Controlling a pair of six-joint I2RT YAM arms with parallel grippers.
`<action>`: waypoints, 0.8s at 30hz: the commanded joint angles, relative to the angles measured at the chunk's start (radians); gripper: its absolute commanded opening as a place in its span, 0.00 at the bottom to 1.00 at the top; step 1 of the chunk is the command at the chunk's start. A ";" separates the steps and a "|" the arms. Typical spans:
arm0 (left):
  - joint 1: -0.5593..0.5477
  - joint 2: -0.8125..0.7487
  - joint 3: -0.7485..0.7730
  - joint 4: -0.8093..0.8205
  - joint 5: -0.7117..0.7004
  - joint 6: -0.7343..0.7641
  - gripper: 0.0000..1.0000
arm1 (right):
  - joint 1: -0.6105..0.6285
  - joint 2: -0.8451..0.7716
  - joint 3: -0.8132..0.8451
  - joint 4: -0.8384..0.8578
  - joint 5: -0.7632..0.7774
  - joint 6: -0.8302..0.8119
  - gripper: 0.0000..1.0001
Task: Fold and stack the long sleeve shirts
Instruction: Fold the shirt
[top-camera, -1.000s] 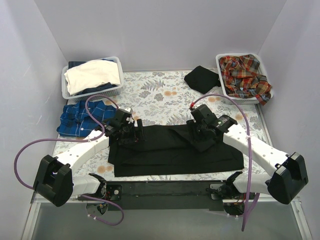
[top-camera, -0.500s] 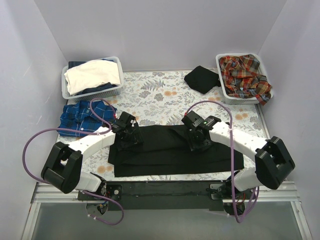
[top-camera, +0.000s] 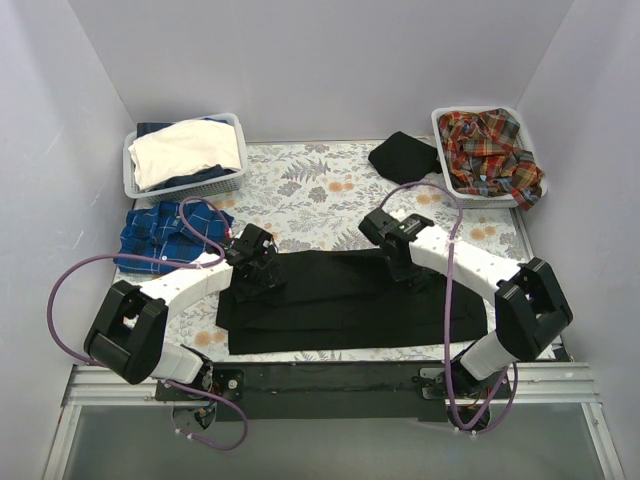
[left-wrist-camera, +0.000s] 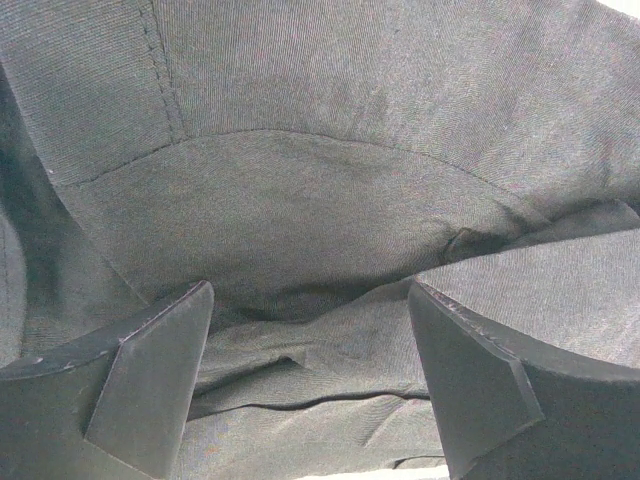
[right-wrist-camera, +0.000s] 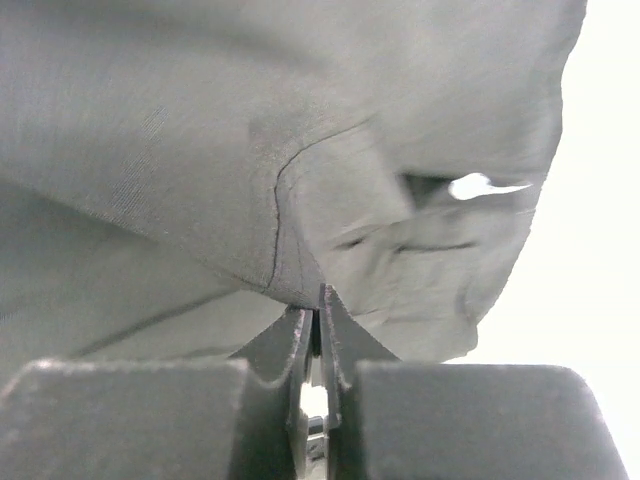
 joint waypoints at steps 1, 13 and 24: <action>0.000 0.027 -0.060 -0.062 -0.035 -0.007 0.80 | -0.078 0.051 0.144 -0.024 0.177 -0.046 0.19; 0.000 -0.002 -0.042 -0.088 -0.018 0.015 0.80 | -0.299 0.368 0.515 0.206 0.142 -0.171 0.65; 0.000 -0.022 -0.049 -0.082 -0.005 0.012 0.80 | -0.460 0.167 0.174 0.279 -0.332 -0.077 0.61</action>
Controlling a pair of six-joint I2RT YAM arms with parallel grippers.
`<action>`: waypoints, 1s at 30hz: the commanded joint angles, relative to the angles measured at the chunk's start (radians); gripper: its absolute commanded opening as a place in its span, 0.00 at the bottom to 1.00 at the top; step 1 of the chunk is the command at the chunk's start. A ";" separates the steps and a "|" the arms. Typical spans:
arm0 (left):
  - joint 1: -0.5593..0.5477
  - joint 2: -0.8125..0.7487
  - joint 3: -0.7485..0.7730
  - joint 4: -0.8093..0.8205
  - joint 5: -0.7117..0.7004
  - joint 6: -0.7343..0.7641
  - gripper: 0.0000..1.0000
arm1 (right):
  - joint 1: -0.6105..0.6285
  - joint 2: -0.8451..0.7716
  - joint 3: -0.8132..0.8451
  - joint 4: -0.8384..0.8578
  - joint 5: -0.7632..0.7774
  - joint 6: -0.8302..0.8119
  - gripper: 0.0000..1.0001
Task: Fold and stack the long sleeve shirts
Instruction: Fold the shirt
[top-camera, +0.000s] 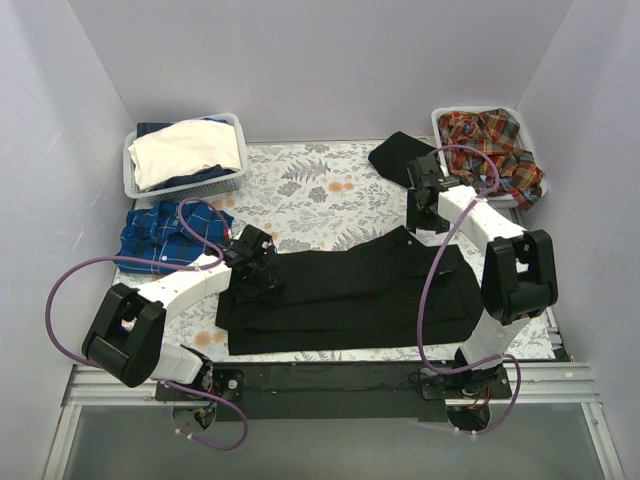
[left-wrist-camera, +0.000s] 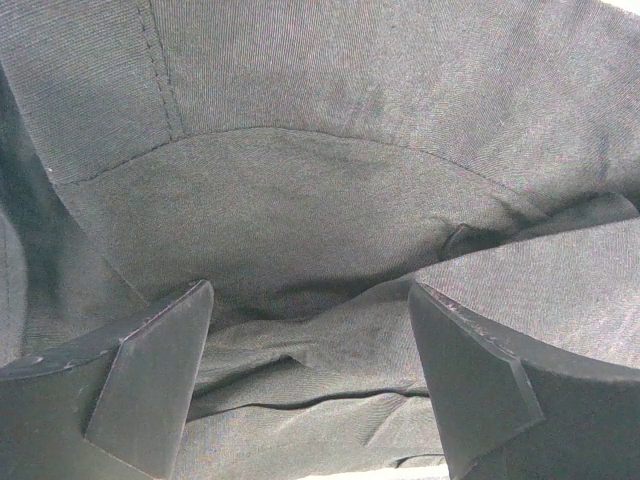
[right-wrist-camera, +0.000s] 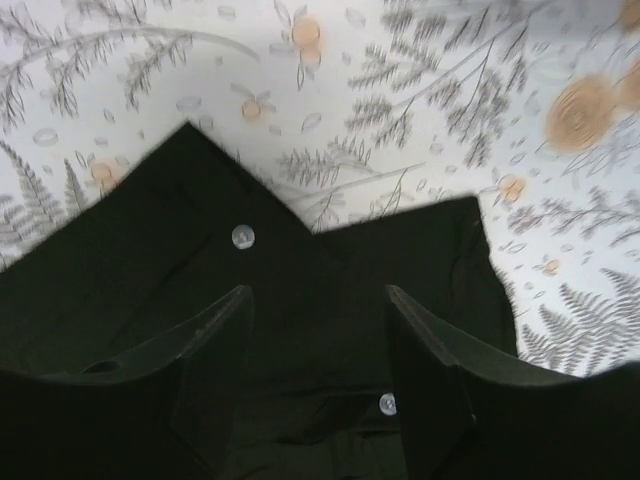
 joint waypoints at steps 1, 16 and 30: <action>0.000 -0.002 -0.038 -0.079 -0.003 0.007 0.80 | -0.058 -0.078 -0.133 0.060 -0.252 0.064 0.60; 0.000 -0.010 -0.051 -0.085 -0.008 0.001 0.80 | -0.117 0.002 -0.218 0.154 -0.394 0.166 0.50; 0.000 0.025 -0.023 -0.085 -0.013 0.010 0.80 | -0.134 -0.007 -0.258 0.204 -0.374 0.164 0.56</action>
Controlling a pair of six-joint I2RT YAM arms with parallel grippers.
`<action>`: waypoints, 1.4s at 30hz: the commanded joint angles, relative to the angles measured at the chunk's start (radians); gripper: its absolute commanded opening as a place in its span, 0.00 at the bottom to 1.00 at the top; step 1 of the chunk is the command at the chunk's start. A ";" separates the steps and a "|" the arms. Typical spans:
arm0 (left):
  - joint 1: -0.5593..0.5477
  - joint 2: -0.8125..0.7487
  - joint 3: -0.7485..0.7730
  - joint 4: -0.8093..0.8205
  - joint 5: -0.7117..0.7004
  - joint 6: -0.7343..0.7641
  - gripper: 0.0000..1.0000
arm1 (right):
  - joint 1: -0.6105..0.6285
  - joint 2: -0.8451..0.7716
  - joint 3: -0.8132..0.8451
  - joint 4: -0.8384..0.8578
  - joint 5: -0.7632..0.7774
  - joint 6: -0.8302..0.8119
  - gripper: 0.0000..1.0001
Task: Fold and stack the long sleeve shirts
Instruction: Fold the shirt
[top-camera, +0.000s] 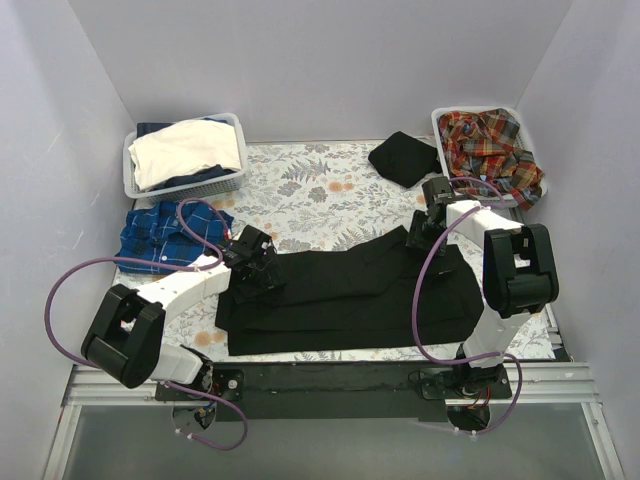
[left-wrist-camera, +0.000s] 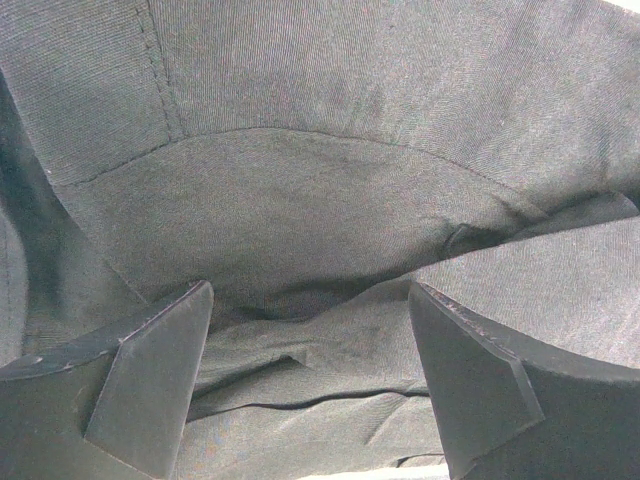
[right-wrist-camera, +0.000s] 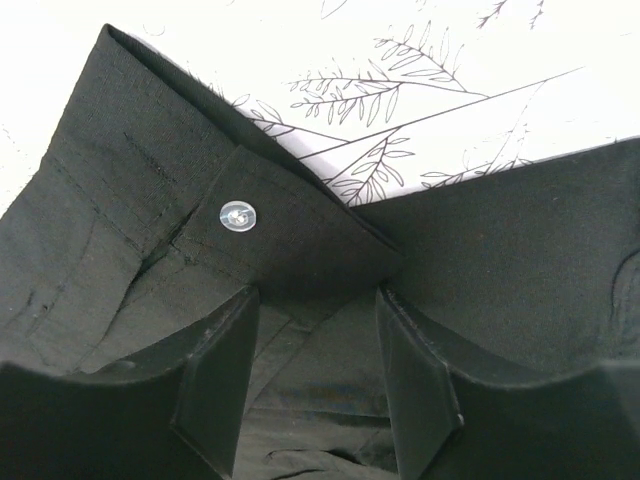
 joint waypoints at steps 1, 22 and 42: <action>0.000 0.033 -0.015 -0.086 -0.013 0.010 0.80 | -0.008 -0.020 -0.023 0.082 -0.027 0.016 0.54; 0.000 0.055 -0.025 -0.085 -0.016 -0.012 0.80 | -0.005 -0.129 0.023 -0.007 0.091 -0.005 0.01; 0.000 0.062 -0.024 -0.071 -0.010 0.016 0.80 | -0.005 -0.599 -0.283 -0.208 0.133 0.024 0.01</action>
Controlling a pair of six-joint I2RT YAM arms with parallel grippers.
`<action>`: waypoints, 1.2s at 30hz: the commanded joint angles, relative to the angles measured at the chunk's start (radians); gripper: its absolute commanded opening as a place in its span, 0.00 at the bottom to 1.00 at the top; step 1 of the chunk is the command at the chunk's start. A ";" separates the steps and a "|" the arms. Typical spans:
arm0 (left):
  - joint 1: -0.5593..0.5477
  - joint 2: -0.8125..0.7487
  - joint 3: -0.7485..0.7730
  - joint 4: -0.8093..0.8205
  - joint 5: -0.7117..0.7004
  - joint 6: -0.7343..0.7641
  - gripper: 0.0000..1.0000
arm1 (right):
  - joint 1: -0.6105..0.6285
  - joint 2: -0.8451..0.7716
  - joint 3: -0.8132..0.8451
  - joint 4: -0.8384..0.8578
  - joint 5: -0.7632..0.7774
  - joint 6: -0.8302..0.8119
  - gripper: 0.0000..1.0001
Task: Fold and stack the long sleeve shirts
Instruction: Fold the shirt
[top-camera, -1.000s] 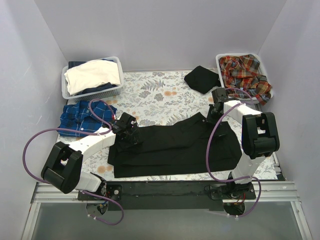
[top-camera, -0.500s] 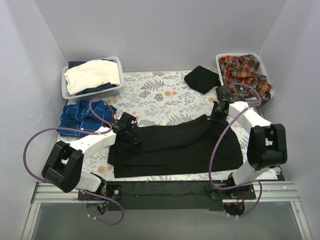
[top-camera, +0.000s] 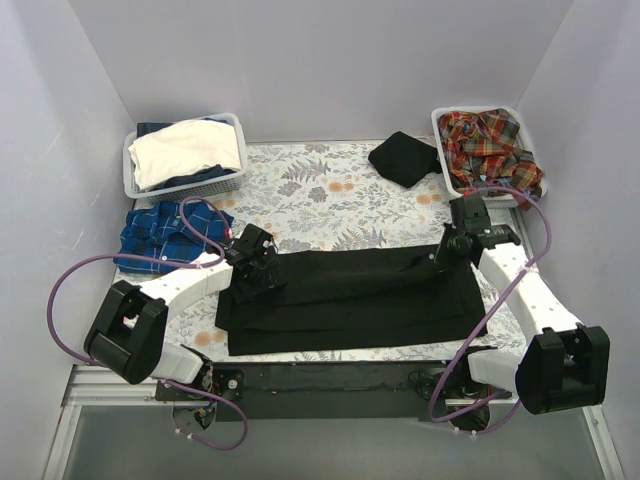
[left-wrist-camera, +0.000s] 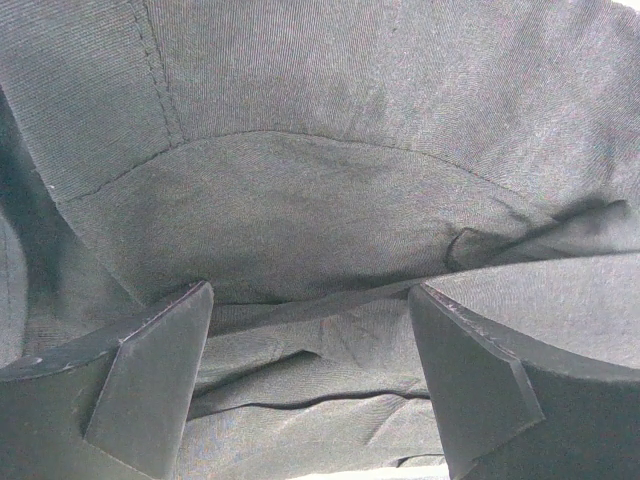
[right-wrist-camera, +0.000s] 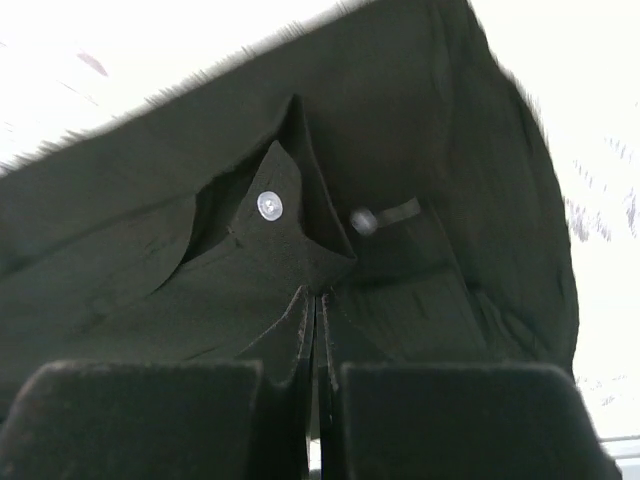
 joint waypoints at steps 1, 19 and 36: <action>0.000 0.036 -0.043 -0.061 -0.008 0.018 0.80 | -0.003 -0.050 -0.143 -0.052 0.008 0.018 0.01; 0.002 -0.051 0.054 -0.187 -0.063 0.059 0.83 | -0.001 -0.168 -0.111 -0.088 0.023 0.078 0.41; 0.002 -0.048 0.034 -0.116 0.048 0.036 0.82 | 0.007 0.126 -0.106 0.120 -0.227 0.041 0.50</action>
